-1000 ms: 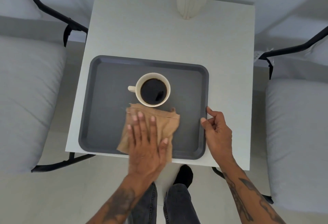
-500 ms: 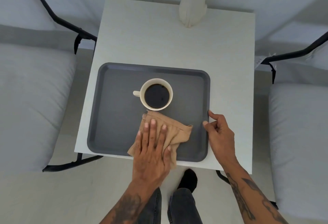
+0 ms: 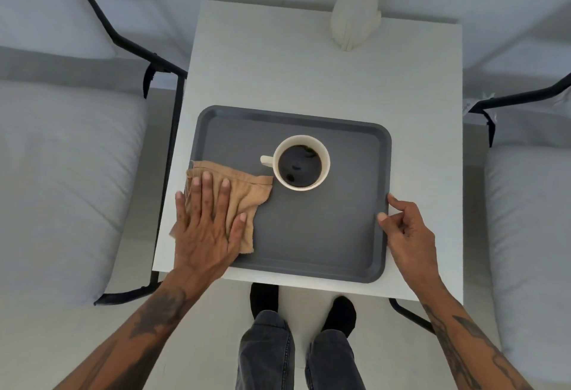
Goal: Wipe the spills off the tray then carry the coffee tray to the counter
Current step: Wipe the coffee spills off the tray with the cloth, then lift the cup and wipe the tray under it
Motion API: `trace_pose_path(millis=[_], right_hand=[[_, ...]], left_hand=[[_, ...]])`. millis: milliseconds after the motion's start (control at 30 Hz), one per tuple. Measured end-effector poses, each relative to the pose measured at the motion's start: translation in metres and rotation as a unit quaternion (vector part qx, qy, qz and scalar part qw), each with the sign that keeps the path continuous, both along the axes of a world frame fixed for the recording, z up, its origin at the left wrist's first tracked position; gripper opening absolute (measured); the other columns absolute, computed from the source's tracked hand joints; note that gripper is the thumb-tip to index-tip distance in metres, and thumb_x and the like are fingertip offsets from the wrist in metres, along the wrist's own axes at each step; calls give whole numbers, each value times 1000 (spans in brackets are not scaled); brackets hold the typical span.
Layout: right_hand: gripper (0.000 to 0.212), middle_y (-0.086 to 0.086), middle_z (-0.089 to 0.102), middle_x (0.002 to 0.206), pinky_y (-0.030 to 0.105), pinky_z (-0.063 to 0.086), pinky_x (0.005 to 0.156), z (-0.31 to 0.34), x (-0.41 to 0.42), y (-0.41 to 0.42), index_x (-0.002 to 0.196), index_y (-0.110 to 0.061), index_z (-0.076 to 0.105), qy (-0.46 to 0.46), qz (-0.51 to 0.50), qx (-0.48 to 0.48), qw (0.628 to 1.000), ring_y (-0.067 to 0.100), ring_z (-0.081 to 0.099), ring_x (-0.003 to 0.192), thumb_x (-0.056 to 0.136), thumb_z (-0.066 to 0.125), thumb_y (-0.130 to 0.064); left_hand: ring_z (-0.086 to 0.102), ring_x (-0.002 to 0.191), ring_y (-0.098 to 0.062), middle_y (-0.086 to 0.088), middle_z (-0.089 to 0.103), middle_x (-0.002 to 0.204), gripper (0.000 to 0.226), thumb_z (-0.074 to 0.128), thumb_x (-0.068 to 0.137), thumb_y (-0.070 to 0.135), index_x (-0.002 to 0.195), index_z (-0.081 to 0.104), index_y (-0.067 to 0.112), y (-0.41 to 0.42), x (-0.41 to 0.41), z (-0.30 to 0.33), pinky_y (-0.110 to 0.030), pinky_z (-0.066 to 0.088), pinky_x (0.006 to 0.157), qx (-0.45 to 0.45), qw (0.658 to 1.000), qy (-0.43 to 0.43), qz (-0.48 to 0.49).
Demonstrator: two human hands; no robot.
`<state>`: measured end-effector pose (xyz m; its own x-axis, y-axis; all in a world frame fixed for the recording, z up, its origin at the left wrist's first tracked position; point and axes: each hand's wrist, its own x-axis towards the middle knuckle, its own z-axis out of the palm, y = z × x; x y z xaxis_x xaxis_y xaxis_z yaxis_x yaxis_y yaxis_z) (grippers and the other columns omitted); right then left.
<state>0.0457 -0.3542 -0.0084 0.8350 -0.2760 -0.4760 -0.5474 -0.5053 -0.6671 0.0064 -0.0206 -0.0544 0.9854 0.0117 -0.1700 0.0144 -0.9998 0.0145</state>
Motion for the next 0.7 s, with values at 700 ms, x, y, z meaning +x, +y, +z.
trace_pose_path(millis=[700], right_hand=[[103, -2, 33, 146, 19, 32, 99, 46, 80, 81, 150, -23, 26, -71, 353, -94, 928, 14, 39, 130, 67, 82, -47]], left_hand=[[8, 151, -42, -24, 10, 163, 85, 35, 95, 57, 153, 19, -2, -103, -35, 3, -62, 12, 120, -108, 993, 29, 30]])
